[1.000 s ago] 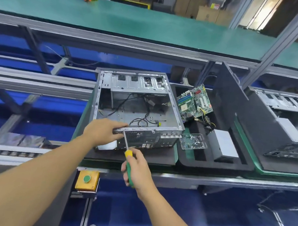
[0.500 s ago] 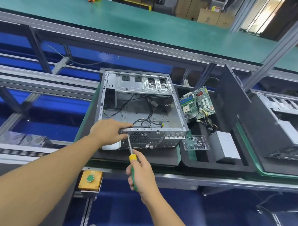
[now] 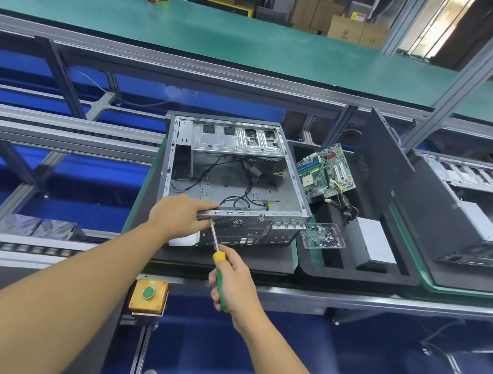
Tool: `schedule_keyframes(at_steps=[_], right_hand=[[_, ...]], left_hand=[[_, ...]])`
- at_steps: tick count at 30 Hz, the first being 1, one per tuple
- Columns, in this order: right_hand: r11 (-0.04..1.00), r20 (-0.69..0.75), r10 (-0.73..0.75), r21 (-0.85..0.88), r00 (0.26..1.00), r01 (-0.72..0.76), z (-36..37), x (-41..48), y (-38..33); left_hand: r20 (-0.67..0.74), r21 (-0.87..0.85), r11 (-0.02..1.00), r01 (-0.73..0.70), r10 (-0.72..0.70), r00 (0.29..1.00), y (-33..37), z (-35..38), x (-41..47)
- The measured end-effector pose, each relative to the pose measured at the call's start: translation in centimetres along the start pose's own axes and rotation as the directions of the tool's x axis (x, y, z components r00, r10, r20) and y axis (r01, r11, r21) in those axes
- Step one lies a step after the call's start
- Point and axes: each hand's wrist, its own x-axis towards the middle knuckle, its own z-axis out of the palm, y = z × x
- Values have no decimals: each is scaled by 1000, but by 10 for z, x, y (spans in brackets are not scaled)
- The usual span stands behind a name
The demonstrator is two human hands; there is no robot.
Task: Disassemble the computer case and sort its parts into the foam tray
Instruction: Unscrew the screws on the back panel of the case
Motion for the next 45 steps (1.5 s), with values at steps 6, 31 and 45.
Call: schedule_keyframes(at_steps=[6,31,45], right_hand=[[1000,-4,-7,7,1000,7,2,2,1],[640,426,74,673,902,-371,-2,4,2],[753,397,136,554,908,-355,7,4,-3]], left_hand=[[4,-9,1000,12,-12,1000,0,0,0],[-38,43,999,3,-1,999,0,3,-1],[-42,47,999,1,1,999,2,1,-2]])
